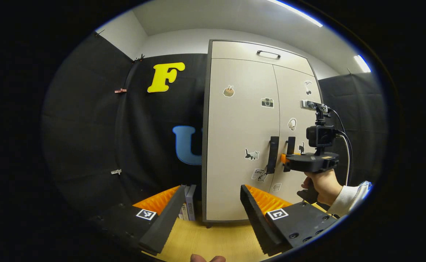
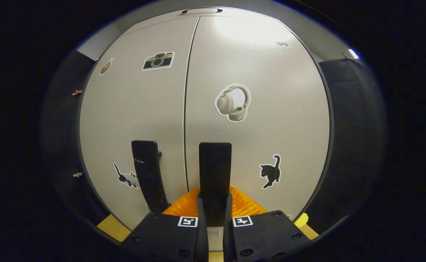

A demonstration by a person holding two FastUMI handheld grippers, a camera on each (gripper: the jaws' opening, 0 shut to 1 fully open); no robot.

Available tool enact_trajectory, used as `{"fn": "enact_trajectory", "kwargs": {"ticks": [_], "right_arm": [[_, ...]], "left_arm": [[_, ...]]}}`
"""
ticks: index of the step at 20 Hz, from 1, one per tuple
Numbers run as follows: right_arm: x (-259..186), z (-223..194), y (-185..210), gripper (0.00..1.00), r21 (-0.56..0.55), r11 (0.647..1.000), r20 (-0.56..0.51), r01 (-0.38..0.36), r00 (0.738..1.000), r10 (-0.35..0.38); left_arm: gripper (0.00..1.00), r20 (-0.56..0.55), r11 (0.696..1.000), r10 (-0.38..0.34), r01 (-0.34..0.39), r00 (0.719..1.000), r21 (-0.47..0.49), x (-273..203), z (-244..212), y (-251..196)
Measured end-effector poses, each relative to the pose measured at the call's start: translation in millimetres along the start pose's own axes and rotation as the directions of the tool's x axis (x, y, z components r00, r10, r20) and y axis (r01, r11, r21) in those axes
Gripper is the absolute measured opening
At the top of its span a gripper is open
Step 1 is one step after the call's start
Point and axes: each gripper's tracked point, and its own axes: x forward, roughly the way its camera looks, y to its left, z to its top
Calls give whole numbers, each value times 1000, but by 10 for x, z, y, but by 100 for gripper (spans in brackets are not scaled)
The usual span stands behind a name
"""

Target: Open the right door of the double-door shoe cabinet with the right hand, and open the left door with the left hand.

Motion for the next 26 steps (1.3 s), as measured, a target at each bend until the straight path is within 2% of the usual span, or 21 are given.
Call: {"fn": "enact_trajectory", "kwargs": {"ticks": [5,10,17,26], "right_arm": [[-80,14,-14,10,7,999,-13,-43,999,43],[-319,50,-91,10,37,994,2,-99,995,99],[-540,120,-191,10,77,987,18,-139,990,138],[-751,168,-380,10,96,985,33,-146,989,143]], "left_arm": [[95,11,1000,9,-9,1000,-11,-167,42,-7],[95,15,1000,21,-21,1000,-20,-307,38,-27],[95,13,1000,24,-23,1000,-17,-383,49,-130],[95,7,1000,-2,2,1000,-12,-334,39,-374]]}}
